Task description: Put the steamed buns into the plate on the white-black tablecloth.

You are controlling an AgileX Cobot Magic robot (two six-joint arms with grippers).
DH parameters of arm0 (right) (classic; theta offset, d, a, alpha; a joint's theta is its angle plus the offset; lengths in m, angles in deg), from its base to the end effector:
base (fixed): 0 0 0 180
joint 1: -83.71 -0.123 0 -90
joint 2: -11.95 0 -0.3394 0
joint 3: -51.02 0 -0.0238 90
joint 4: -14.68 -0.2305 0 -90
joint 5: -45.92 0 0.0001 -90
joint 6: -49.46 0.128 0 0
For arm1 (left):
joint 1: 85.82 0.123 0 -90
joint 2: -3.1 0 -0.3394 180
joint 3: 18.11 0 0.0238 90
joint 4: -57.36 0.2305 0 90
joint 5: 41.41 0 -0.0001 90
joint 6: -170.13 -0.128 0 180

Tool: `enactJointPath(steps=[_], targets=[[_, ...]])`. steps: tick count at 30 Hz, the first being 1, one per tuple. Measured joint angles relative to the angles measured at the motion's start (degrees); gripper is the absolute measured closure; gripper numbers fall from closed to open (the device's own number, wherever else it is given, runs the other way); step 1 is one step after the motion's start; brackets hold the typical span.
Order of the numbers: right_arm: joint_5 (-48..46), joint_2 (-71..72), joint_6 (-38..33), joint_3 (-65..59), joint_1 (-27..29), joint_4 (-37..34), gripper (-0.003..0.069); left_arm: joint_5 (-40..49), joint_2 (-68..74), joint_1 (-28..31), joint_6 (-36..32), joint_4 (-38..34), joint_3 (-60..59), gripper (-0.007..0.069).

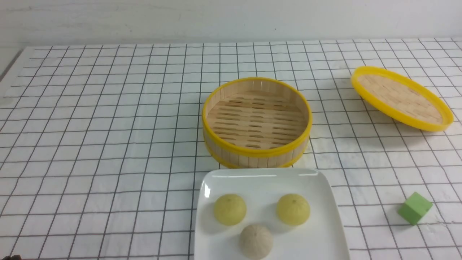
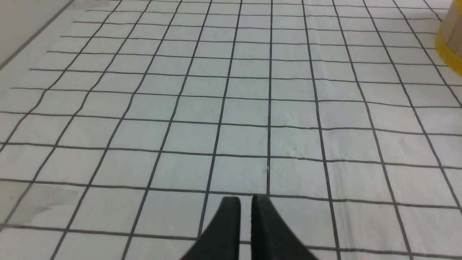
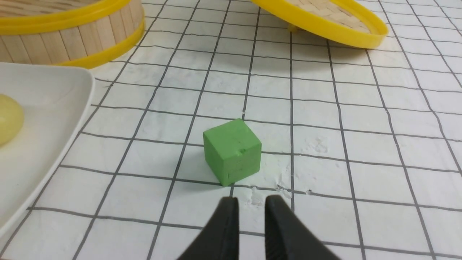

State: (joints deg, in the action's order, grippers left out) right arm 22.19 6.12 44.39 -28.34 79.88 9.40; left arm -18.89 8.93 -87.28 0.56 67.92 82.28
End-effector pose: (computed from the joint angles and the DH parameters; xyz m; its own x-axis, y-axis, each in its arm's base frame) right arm 0.0107 0.0055 0.1591 -0.3216 -0.0256 -0.9465 -0.1030 0.9946 0.0081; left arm 0.0121 0.0087 0.1608 -0.3020 -0.0038 -0.9533 -0.0449 0.9989 0.0103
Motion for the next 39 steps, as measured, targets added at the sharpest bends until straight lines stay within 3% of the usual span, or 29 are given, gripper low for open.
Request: enactJointPath(steps=[9, 39], targets=[[0.0, 0.0, 0.0, 0.0, 0.0, 0.0, 0.0510, 0.0, 0.0, 3.0, 0.0, 0.0, 0.0, 0.0539], [0.0, 0.0, 0.0, 0.0, 0.0, 0.0, 0.0465, 0.0, 0.0, 3.3, 0.0, 0.0, 0.0, 0.0517]])
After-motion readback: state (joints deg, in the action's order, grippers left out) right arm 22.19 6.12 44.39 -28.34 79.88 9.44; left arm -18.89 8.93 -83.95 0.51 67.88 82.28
